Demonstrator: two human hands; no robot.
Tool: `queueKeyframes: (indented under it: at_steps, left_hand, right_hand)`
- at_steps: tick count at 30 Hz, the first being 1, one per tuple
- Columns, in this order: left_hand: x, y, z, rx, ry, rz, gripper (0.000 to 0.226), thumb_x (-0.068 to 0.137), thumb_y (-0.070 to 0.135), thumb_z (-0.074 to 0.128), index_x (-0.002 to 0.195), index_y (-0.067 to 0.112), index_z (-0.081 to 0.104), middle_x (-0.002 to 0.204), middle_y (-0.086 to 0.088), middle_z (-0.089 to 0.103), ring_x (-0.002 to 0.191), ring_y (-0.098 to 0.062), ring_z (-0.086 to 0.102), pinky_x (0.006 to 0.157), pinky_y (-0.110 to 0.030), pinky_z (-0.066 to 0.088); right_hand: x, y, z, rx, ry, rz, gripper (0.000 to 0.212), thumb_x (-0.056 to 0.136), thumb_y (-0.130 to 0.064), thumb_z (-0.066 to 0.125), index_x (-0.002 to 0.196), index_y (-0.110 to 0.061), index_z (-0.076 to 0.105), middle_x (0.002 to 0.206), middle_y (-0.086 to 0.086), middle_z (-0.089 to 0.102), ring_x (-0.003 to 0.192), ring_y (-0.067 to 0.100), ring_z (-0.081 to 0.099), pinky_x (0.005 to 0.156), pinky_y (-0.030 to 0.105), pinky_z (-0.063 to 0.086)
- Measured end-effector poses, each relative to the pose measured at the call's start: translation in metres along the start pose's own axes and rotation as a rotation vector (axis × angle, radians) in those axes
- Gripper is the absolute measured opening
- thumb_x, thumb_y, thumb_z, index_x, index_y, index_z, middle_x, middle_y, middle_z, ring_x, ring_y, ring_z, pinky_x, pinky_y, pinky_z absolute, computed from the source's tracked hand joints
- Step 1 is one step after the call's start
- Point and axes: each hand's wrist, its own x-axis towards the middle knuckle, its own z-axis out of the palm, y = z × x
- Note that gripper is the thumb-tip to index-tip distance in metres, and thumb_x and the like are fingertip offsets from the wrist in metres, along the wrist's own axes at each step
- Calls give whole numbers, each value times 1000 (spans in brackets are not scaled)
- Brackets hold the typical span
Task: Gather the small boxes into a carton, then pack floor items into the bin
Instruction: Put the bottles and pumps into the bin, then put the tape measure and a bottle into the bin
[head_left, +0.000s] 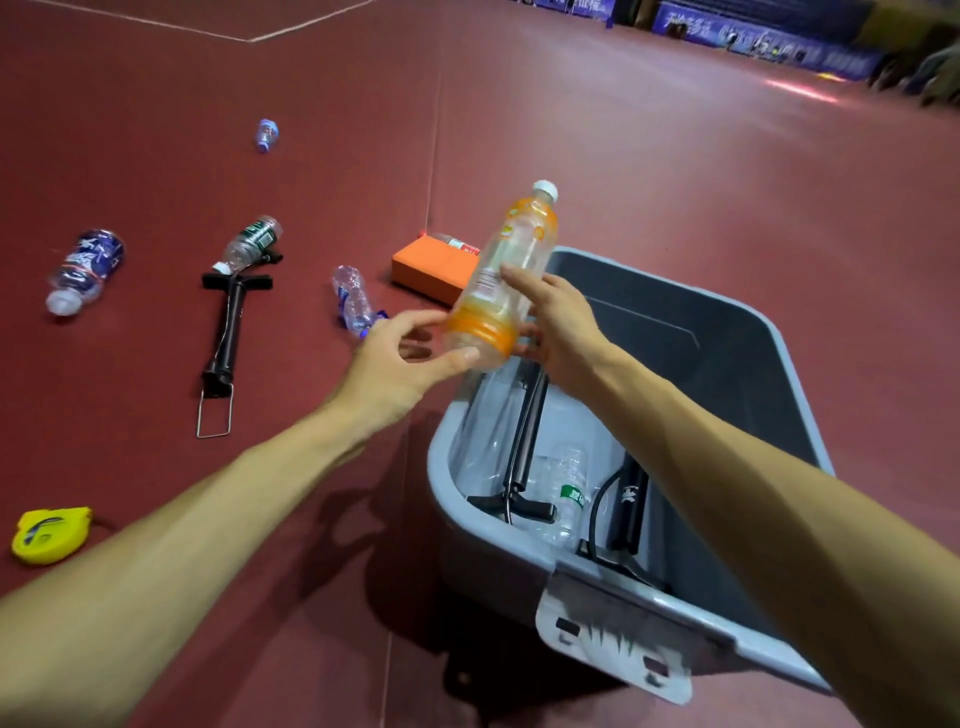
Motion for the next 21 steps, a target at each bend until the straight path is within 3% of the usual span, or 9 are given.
queueKeyframes:
  at_steps: [2,4,5,8,11,14,17,21]
  left_hand:
    - [-3,-3,-8,-6,-3,-28,51,74,29,80,120,19,62,114,-5,60,91,-8,57,73,-2,44]
    - [-6,-10,-18,-37,29,-77,40,79,22,75,117,17,64,106,-4,61,87,-7,57,76,-4,45]
    - [-7,-16,-24,-55,53,-109,36,80,20,73,115,17,65,106,-6,63,90,-10,60,82,-11,47]
    - [-17,-34,-39,-93,131,-219,24,82,17,70,105,21,67,109,-15,68,102,-26,65,94,-38,49]
    - [-27,-47,-49,-65,113,-275,20,84,13,68,102,20,66,101,-12,68,97,-25,65,90,-37,49]
    - [-30,-46,-60,-57,92,-285,20,86,12,65,106,14,67,92,-9,68,87,-19,64,86,-33,48]
    - [-32,-46,-76,-37,99,-300,17,88,14,63,104,13,67,86,-8,69,81,-15,64,80,-29,46]
    - [-44,-48,-103,-7,127,-341,11,88,16,64,98,19,67,86,-4,69,85,-18,64,82,-31,46]
  right_hand:
    - [-1,9,-18,26,174,3,32,82,-38,69,104,-18,57,101,7,70,80,20,70,58,30,56]
    - [-5,25,-36,-30,387,51,51,72,-47,73,109,-18,52,105,6,67,88,22,68,72,39,60]
    - [-8,35,-44,-122,452,84,62,69,-50,73,116,-18,49,109,6,64,92,24,67,78,44,58]
    - [-21,71,-63,-420,468,181,72,76,-47,71,132,-15,39,123,11,57,104,29,61,89,45,53]
    - [-30,97,-71,-552,446,295,91,79,-47,69,147,-11,20,143,17,40,121,36,51,94,41,47]
    - [-31,99,-67,-599,397,307,85,84,-39,66,148,-11,18,149,17,30,124,37,47,94,40,46]
    - [-25,71,-46,-648,399,175,67,86,-26,60,143,-9,29,143,16,36,118,33,50,91,37,44]
    - [-13,21,18,-806,315,-211,47,85,-23,54,130,-10,48,131,13,45,114,27,52,96,36,44]
